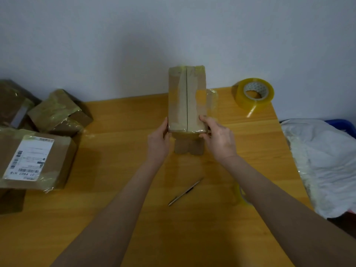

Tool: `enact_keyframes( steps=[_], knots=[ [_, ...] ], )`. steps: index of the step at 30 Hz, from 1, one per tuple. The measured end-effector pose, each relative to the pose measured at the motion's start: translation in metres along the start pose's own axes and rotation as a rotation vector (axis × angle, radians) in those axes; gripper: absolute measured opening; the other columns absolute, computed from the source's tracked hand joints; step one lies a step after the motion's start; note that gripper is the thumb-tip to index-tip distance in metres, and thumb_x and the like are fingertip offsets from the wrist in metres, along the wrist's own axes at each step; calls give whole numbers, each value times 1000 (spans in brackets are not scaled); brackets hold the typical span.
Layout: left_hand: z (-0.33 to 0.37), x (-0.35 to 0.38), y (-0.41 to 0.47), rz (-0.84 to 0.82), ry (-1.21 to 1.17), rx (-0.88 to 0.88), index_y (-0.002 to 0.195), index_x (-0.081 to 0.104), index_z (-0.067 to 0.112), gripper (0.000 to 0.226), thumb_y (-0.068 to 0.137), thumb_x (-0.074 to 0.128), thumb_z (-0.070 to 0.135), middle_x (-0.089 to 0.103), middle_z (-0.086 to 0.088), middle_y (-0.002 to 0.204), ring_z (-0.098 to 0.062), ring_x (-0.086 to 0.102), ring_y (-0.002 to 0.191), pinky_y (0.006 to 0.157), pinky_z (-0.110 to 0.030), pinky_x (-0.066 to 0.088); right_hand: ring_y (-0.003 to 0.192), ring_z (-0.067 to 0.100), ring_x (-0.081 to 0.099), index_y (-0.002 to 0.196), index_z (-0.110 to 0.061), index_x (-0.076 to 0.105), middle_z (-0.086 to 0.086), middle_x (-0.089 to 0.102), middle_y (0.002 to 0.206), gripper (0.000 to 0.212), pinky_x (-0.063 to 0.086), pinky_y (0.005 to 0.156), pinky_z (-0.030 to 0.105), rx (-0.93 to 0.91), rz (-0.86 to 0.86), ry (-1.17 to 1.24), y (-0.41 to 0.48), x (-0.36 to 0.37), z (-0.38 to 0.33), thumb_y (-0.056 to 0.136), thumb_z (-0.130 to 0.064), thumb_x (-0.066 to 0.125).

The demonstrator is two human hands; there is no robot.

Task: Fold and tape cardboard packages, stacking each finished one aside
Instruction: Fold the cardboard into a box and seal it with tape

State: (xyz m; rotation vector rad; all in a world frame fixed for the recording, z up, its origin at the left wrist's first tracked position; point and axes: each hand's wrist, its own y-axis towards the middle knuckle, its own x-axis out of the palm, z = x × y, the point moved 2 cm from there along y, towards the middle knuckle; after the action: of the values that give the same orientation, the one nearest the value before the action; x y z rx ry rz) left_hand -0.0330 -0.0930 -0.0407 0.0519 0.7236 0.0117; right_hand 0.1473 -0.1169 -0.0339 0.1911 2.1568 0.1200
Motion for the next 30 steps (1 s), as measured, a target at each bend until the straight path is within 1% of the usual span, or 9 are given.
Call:
enact_keyframes(
  steps=[7,11,14,19,22,24,26,28,30],
  knots=[
    [40,25,-21,84,-90,-238,151,13,4,56,102,38,13,17,-8,158,-20,16,146,114,-22,9,99,32,64,136,-26,49,5,64,123,52,49,80,39,52,-47,29,-3,4,-6,89,-12,65],
    [37,28,-9,57,-307,-395,151,13,6,83,90,62,34,34,-12,150,-28,34,137,112,-44,32,96,32,65,137,-27,48,7,66,119,52,50,78,37,87,-72,50,-4,4,-10,90,-9,62],
    [37,8,-5,6,-234,-450,153,2,16,117,70,80,44,18,-11,153,-28,27,139,111,-42,31,94,31,66,136,-29,47,9,68,111,51,56,79,41,91,-142,191,-17,9,-24,92,-6,59],
    [29,-24,10,-203,144,-302,151,-10,15,132,63,82,51,-4,-11,153,-30,19,141,111,-42,27,95,16,67,125,-22,59,-1,70,107,37,54,79,24,23,-308,318,-15,-4,-44,94,-4,51],
    [27,-29,17,-338,315,-244,151,-12,15,126,68,79,44,-6,-13,153,-36,26,137,107,-42,34,93,16,63,118,-25,61,-5,66,108,25,51,73,30,125,5,162,21,-36,-37,95,-21,52],
    [24,-44,29,-443,385,-126,151,-10,17,123,70,79,39,-8,-10,154,-34,27,136,106,-38,37,115,23,51,134,-24,49,2,52,129,42,45,92,35,209,101,96,49,-51,-29,93,-31,57],
    [19,-62,43,-554,507,36,153,-4,21,116,73,79,32,-11,-8,156,-32,25,138,108,-38,36,134,27,34,148,-23,30,5,31,151,67,32,108,38,243,-13,93,73,-55,-24,90,-37,61],
    [19,-76,53,-511,582,154,153,10,27,95,80,70,15,-3,-7,158,-31,32,136,104,-40,41,144,26,21,152,-24,19,4,16,159,80,23,114,38,241,-171,152,86,-51,-21,87,-39,64],
    [29,-79,51,-227,515,145,151,23,23,76,86,56,1,11,-11,156,-31,39,131,99,-37,42,144,23,23,152,-25,23,4,22,158,82,25,113,38,242,-257,211,90,-46,-16,85,-44,66]
  ],
)
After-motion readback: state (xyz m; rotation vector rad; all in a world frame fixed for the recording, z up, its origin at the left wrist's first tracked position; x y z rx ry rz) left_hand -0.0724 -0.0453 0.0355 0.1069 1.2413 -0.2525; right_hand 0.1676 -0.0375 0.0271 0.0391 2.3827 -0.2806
